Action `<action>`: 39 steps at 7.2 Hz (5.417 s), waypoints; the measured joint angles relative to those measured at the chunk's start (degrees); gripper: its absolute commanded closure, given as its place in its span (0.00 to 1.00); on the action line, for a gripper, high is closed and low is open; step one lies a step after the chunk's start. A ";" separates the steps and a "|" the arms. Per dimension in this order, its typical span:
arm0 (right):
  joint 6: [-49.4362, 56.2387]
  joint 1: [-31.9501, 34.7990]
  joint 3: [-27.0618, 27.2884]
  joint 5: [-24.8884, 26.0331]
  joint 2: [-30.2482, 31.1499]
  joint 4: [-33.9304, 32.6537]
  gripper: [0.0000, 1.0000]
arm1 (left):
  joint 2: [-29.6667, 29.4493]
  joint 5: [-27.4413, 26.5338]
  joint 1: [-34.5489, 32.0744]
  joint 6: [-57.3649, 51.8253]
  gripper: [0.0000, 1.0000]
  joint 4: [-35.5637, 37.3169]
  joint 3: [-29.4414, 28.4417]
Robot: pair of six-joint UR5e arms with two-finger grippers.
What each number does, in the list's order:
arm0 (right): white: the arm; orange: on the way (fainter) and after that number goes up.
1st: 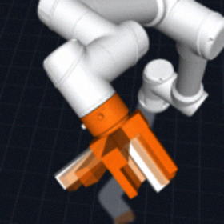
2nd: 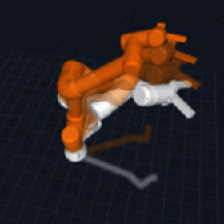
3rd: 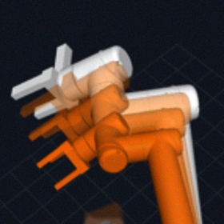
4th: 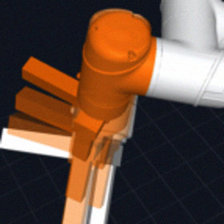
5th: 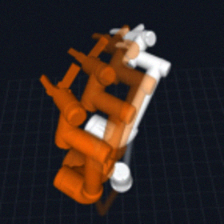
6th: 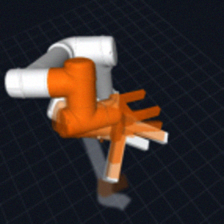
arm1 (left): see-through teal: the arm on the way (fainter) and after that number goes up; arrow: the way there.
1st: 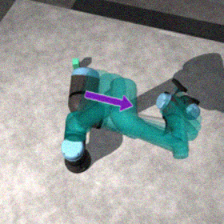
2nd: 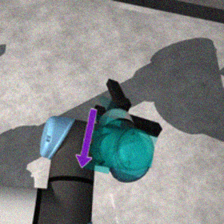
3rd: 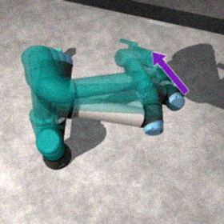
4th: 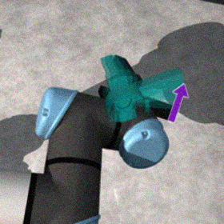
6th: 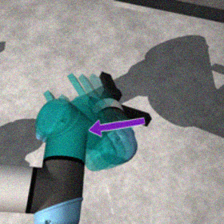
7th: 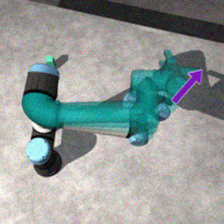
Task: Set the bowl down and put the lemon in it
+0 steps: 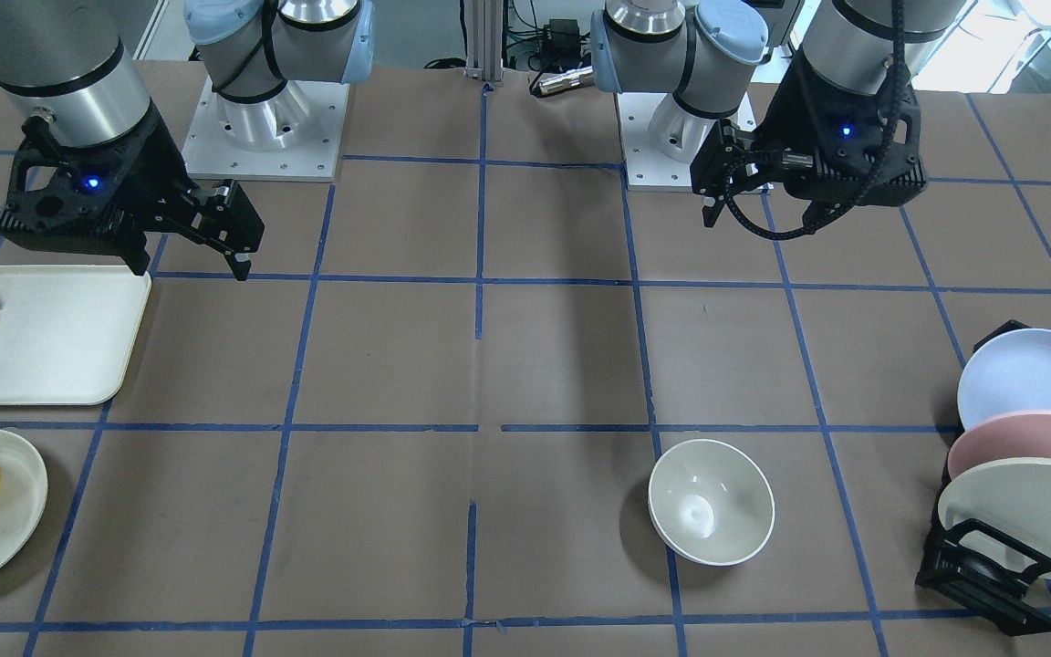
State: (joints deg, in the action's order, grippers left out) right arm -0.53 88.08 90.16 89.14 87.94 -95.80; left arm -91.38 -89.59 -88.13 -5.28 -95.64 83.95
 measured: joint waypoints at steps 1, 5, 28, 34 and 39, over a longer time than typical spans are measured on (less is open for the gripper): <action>1.95 -0.73 -0.04 0.06 -0.05 -0.15 0.00 | -1.32 0.29 0.65 -1.54 0.00 2.50 0.76; 4.82 -9.56 0.01 0.11 -1.97 -0.44 0.00 | -13.95 0.45 4.74 -4.86 0.00 16.86 0.86; 25.56 -28.09 -1.39 4.28 -30.05 -26.94 1.00 | -24.84 8.51 -9.91 10.11 1.00 45.02 14.46; 19.42 -22.75 -1.31 2.79 -18.58 -14.66 1.00 | -23.79 10.77 -12.39 17.78 0.05 51.15 21.21; 0.77 -8.91 -1.25 0.81 -12.85 -8.21 1.00 | -17.54 7.43 -9.69 14.72 0.00 36.38 15.88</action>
State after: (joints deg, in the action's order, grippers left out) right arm 0.24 79.17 88.91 89.95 75.09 -104.01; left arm -108.92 -82.16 -97.82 9.43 -59.26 99.83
